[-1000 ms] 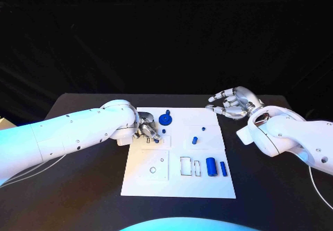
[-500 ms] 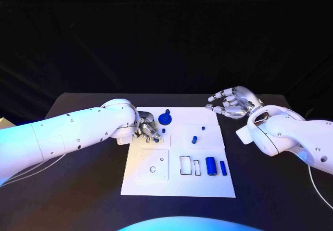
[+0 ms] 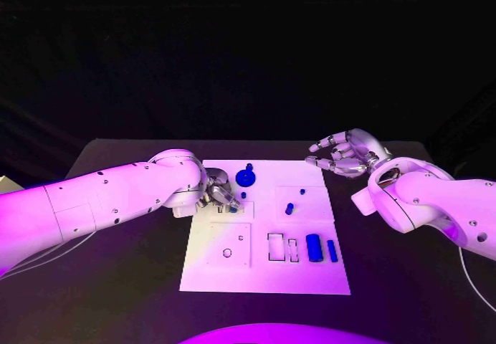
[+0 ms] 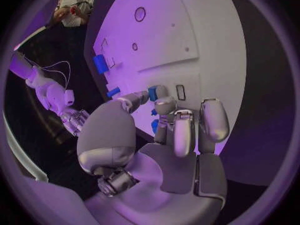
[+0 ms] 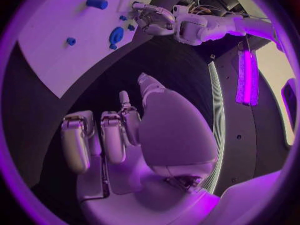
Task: Assemble the parts on the task board
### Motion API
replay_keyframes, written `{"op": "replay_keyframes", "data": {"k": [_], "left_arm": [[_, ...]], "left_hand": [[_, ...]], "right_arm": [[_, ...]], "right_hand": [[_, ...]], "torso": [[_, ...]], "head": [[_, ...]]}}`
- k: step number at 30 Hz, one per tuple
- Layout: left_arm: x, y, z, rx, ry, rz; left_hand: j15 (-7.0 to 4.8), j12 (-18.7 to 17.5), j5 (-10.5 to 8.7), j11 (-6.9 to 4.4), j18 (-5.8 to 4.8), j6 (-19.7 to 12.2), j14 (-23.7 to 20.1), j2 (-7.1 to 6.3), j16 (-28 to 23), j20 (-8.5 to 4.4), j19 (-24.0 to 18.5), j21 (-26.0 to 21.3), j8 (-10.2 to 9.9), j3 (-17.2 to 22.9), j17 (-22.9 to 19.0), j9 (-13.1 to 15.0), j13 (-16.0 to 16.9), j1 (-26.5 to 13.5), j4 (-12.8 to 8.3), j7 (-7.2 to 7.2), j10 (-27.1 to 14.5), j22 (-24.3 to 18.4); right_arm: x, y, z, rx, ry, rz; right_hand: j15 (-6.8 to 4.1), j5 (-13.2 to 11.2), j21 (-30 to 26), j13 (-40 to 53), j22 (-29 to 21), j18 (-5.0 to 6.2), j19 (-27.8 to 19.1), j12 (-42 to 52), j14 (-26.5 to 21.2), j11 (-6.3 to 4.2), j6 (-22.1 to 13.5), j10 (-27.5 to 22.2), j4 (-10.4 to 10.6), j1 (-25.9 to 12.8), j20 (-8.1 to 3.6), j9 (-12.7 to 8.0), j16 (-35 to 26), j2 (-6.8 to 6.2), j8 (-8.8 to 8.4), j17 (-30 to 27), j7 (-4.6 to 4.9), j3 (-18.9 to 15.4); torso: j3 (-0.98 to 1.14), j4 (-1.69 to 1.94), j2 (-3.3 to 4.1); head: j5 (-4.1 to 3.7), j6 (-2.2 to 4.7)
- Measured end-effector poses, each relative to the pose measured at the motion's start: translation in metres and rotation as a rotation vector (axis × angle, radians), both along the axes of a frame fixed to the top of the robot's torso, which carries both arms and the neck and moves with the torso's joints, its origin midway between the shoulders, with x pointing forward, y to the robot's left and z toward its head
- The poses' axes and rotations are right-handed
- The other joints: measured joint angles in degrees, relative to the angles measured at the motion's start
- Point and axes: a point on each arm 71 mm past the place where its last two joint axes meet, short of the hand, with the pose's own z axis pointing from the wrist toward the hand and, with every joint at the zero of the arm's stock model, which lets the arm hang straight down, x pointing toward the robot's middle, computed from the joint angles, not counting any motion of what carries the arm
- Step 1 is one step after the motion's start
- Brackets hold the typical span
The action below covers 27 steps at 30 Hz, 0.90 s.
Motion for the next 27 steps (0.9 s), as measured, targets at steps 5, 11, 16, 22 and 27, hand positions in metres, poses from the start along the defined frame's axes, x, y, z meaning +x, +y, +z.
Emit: {"op": "replay_keyframes", "data": {"k": [5, 11, 16, 22, 27], "left_arm": [[0.0, 0.001, 0.0, -0.001, -0.001, 0.002], [-0.001, 0.002, 0.0, -0.004, -0.002, 0.003], [-0.003, 0.004, 0.001, -0.008, -0.001, 0.004], [-0.003, 0.006, 0.008, -0.021, -0.012, 0.007], [-0.003, 0.006, 0.017, -0.038, -0.028, 0.008]], "left_hand": [[0.0, 0.0, 0.0, 0.0, 0.0, 0.0, 0.0, 0.0, 0.0, 0.0, 0.0, 0.0, -0.01, -1.7, 0.0, 0.0, 0.0, 0.0, 1.22, 0.0, 0.0, 0.0], [0.0, 0.0, -0.33, 0.0, 0.01, 0.02, 0.0, 0.0, 0.0, -0.03, 0.03, 0.0, -0.38, -4.02, 0.0, 0.0, 0.21, 0.0, 2.8, 0.01, -0.01, 0.01], [0.0, 0.0, -0.37, 0.01, 0.01, 0.2, 0.0, 0.24, 0.0, -0.21, 0.21, 0.0, -0.48, -4.63, 0.0, 0.0, 0.37, 0.24, 3.4, 0.2, -0.01, 0.05], [0.01, 0.0, -0.5, 0.01, 0.02, 0.2, 0.0, 0.24, 0.0, -0.21, 0.2, 0.0, -0.48, -5.3, 0.0, 0.0, 0.41, 0.24, 3.76, 0.2, -0.01, -0.01], [0.01, -0.85, -0.58, -0.19, 0.02, -0.03, 0.0, 0.46, 0.0, -0.21, 0.2, -0.04, -0.48, -6.1, 0.0, 0.01, -1.37, 0.49, 4.24, 0.41, -0.68, -0.17]], "right_arm": [[0.0, 0.0, 0.0, 0.0, 0.0, 0.0], [0.0, 0.0, 0.0, 0.0, 0.0, 0.0], [0.0, -0.001, -0.001, 0.0, 0.001, -0.001], [0.0, -0.001, -0.001, 0.0, 0.002, -0.002], [0.0, -0.002, -0.002, 0.0, 0.003, -0.004]], "right_hand": [[0.0, -0.26, 0.0, 0.0, 0.0, 0.0, 0.0, 0.0, 0.0, 0.0, 0.0, 0.0, 0.0, 0.01, 0.0, 0.0, -0.23, -0.01, 0.0, 0.0, 0.0, 0.0], [0.0, -0.26, 0.0, 0.0, -0.01, 0.0, 0.0, 0.0, 0.0, 0.0, 0.0, 0.0, 0.17, -0.28, 0.0, -0.05, -0.23, -0.18, 0.0, -0.01, 0.0, -0.17], [0.0, -0.54, 0.0, 0.0, -0.01, 0.0, 0.0, 0.0, 0.0, 0.0, 0.0, 0.0, 0.17, -0.45, 0.0, -0.05, -0.23, -0.01, 0.0, -0.01, 0.0, -0.17], [0.0, -0.54, 0.0, 0.0, -0.02, 0.0, 0.0, -0.22, 0.0, 0.0, 0.0, 0.0, 0.17, -0.62, 0.0, -0.05, -0.23, -0.18, 0.0, -0.02, 0.0, -0.17], [0.0, -0.54, 0.0, 0.04, -0.02, 0.0, 0.0, -0.22, 0.0, 0.0, 0.0, 0.0, 0.17, -0.68, 0.0, -0.04, -0.23, -0.24, 0.0, -0.02, 0.0, -0.17]], "torso": [[0.0, -0.02, 0.01], [0.0, -0.02, 0.01], [0.0, -0.03, -0.03], [0.03, -0.03, -0.06], [0.03, -0.02, -0.05]], "head": [[-0.01, 0.07], [-0.04, 0.23], [-0.08, 0.42], [-0.09, 0.64], [-0.1, 0.89]]}}
